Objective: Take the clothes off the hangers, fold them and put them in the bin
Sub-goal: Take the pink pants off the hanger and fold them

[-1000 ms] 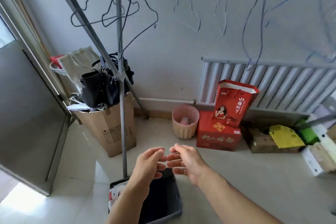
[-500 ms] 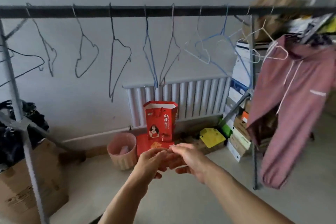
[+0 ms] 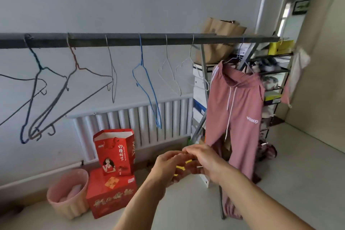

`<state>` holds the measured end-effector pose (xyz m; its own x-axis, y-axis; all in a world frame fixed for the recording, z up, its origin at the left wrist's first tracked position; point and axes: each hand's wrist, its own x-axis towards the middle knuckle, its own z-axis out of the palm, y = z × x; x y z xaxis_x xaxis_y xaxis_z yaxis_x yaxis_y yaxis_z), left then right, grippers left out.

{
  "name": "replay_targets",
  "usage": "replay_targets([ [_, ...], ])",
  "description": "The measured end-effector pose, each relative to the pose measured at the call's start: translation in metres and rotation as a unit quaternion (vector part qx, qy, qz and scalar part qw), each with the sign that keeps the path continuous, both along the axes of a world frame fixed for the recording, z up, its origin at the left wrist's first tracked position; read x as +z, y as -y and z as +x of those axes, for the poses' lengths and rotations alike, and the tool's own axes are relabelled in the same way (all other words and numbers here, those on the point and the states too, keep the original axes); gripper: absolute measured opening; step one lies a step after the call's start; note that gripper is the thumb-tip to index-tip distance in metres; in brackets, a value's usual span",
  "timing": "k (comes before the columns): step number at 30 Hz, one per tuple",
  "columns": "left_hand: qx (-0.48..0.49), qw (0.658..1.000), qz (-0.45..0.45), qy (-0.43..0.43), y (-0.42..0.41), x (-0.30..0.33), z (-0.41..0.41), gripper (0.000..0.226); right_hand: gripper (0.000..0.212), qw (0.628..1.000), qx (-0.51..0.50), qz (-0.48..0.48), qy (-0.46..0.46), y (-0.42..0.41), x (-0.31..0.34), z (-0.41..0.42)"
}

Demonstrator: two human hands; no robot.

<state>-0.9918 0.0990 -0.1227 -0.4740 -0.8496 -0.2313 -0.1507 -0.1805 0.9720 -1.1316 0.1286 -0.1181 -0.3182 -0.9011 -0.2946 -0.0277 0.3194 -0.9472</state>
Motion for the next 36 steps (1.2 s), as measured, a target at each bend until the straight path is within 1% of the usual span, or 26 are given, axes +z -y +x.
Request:
replay_targets([
  [4, -0.014, 1.0, -0.016, -0.003, 0.019, 0.019, -0.044, 0.013, 0.015, 0.999, -0.036, -0.017, 0.026, 0.016, 0.019, -0.047],
  [6, -0.021, 1.0, -0.022, -0.001, 0.029, 0.029, -0.065, 0.013, 0.017, 0.996, -0.081, -0.044, 0.013, 0.028, 0.036, -0.075],
  [7, -0.024, 0.999, -0.022, -0.003, 0.033, 0.034, -0.075, 0.013, 0.015, 0.992, -0.107, -0.062, -0.004, 0.035, 0.047, -0.09],
  [9, -0.029, 0.999, -0.022, -0.013, 0.042, 0.045, -0.097, 0.012, 0.011, 0.98, -0.158, -0.098, -0.072, 0.05, 0.075, -0.127],
  [11, -0.038, 0.999, -0.023, -0.014, 0.048, 0.055, -0.115, 0.011, 0.016, 0.957, -0.195, -0.136, -0.168, 0.066, 0.101, -0.166],
  [12, -0.041, 0.999, -0.025, -0.016, 0.052, 0.059, -0.124, 0.012, 0.018, 0.938, -0.216, -0.15, -0.228, 0.075, 0.113, -0.185],
  [14, -0.042, 0.998, -0.026, -0.03, 0.06, 0.066, -0.14, 0.015, 0.021, 0.888, -0.258, -0.149, -0.352, 0.092, 0.131, -0.222],
  [16, -0.042, 0.998, -0.028, -0.036, 0.07, 0.071, -0.154, 0.017, 0.027, 0.841, -0.274, -0.119, -0.451, 0.108, 0.145, -0.255],
  [17, -0.042, 0.998, -0.029, -0.037, 0.074, 0.074, -0.16, 0.018, 0.032, 0.824, -0.27, -0.081, -0.491, 0.117, 0.15, -0.271],
  [18, -0.042, 0.998, -0.032, -0.037, 0.078, 0.076, -0.166, 0.019, 0.036, 0.814, -0.259, -0.038, -0.519, 0.126, 0.153, -0.285],
  [19, -0.044, 0.998, -0.034, -0.037, 0.081, 0.078, -0.172, 0.02, 0.039, 0.813, -0.245, 0.0, -0.529, 0.135, 0.155, -0.297],
  [21, -0.05, 0.998, -0.038, -0.033, 0.087, 0.082, -0.184, 0.02, 0.048, 0.838, -0.222, 0.038, -0.497, 0.153, 0.152, -0.313],
  [22, -0.053, 0.997, -0.039, -0.032, 0.091, 0.085, -0.19, 0.02, 0.051, 0.85, -0.223, 0.04, -0.476, 0.161, 0.149, -0.319],
  [23, -0.056, 0.997, -0.04, -0.033, 0.093, 0.088, -0.196, 0.02, 0.05, 0.854, -0.23, 0.033, -0.465, 0.166, 0.146, -0.322],
  [24, -0.056, 0.997, -0.043, -0.033, 0.097, 0.092, -0.205, 0.019, 0.04, 0.855, -0.236, 0.014, -0.462, 0.171, 0.144, -0.325],
  [25, -0.059, 0.997, -0.045, -0.033, 0.099, 0.095, -0.21, 0.016, 0.023, 0.858, -0.241, -0.007, -0.453, 0.173, 0.142, -0.325],
  [26, -0.061, 0.996, -0.05, -0.033, 0.102, 0.1, -0.217, 0.013, 0.006, 0.869, -0.244, -0.031, -0.429, 0.178, 0.141, -0.326],
  [27, -0.066, 0.996, -0.056, -0.032, 0.103, 0.105, -0.224, 0.011, 0.005, 0.882, -0.249, -0.057, -0.395, 0.181, 0.142, -0.327],
  [29, -0.074, 0.995, -0.067, -0.03, 0.105, 0.114, -0.236, 0.01, 0.019, 0.906, -0.239, -0.087, -0.338, 0.185, 0.141, -0.329],
  [30, -0.077, 0.994, -0.074, -0.031, 0.106, 0.119, -0.242, 0.011, 0.021, 0.914, -0.234, -0.104, -0.316, 0.185, 0.141, -0.329],
  [32, -0.076, 0.992, -0.097, -0.035, 0.107, 0.127, -0.253, 0.014, 0.017, 0.92, -0.24, -0.147, -0.272, 0.181, 0.148, -0.323],
  [34, -0.061, 0.988, -0.137, -0.04, 0.111, 0.133, -0.263, 0.021, 0.017, 0.93, -0.242, -0.181, -0.211, 0.172, 0.158, -0.318],
  [36, -0.041, 0.981, -0.182, -0.049, 0.114, 0.14, -0.27, 0.033, 0.018, 0.951, -0.2, -0.2, -0.128, 0.164, 0.171, -0.31],
])
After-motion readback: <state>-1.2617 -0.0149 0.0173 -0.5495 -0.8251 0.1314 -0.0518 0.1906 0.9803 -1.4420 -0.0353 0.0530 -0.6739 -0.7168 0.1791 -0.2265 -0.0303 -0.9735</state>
